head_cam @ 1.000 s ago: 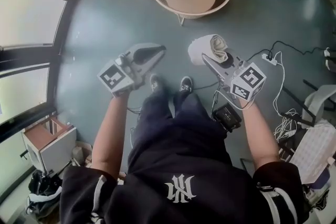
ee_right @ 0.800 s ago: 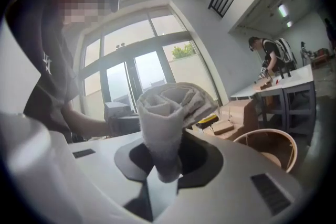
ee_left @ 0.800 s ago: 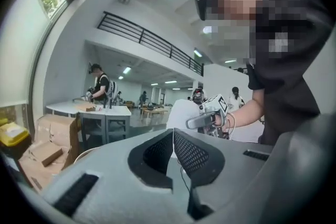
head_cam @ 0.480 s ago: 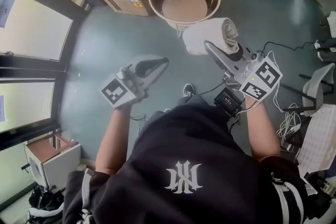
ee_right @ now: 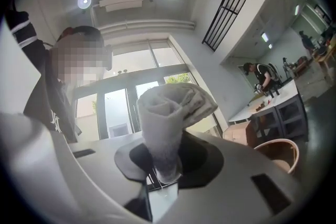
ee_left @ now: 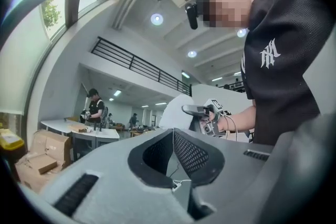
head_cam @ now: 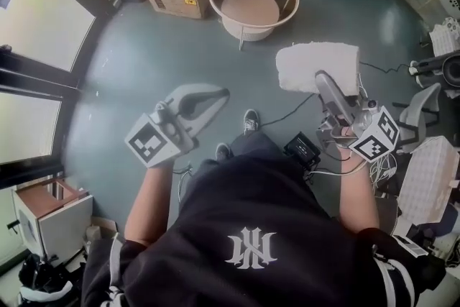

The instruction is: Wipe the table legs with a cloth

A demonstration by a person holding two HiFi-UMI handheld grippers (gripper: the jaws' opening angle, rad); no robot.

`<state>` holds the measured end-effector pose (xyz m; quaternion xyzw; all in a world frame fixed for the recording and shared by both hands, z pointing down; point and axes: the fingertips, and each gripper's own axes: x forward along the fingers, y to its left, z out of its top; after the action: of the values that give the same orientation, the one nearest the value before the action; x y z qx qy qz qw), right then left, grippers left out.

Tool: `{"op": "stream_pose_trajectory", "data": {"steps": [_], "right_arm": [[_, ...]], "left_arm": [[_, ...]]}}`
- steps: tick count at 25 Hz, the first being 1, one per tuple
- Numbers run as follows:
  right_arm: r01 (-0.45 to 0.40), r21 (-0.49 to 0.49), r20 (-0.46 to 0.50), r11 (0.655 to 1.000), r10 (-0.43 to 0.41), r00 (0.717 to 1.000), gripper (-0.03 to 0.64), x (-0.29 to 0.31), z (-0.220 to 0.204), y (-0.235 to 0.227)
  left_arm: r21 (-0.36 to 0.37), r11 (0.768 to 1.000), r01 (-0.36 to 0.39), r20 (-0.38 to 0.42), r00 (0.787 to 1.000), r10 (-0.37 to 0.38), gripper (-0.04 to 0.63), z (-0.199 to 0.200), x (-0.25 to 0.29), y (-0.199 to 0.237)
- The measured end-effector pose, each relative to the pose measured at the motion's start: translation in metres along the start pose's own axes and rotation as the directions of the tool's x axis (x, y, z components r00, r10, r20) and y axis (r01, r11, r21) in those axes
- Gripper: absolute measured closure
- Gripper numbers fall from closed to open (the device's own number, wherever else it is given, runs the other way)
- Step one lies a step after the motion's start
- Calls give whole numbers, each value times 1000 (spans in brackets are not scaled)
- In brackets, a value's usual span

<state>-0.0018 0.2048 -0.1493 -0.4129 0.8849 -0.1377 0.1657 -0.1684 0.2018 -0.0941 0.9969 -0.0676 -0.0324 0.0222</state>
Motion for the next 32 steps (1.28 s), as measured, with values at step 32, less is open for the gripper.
{"op": "stream_pose_trajectory", "data": {"steps": [32], "right_arm": [[-272,-9,-196,962,265,944,543,-138,-29,1]], "left_arm": [[-5,999,42,-150,988,-42,590,-28,151,-131]]}}
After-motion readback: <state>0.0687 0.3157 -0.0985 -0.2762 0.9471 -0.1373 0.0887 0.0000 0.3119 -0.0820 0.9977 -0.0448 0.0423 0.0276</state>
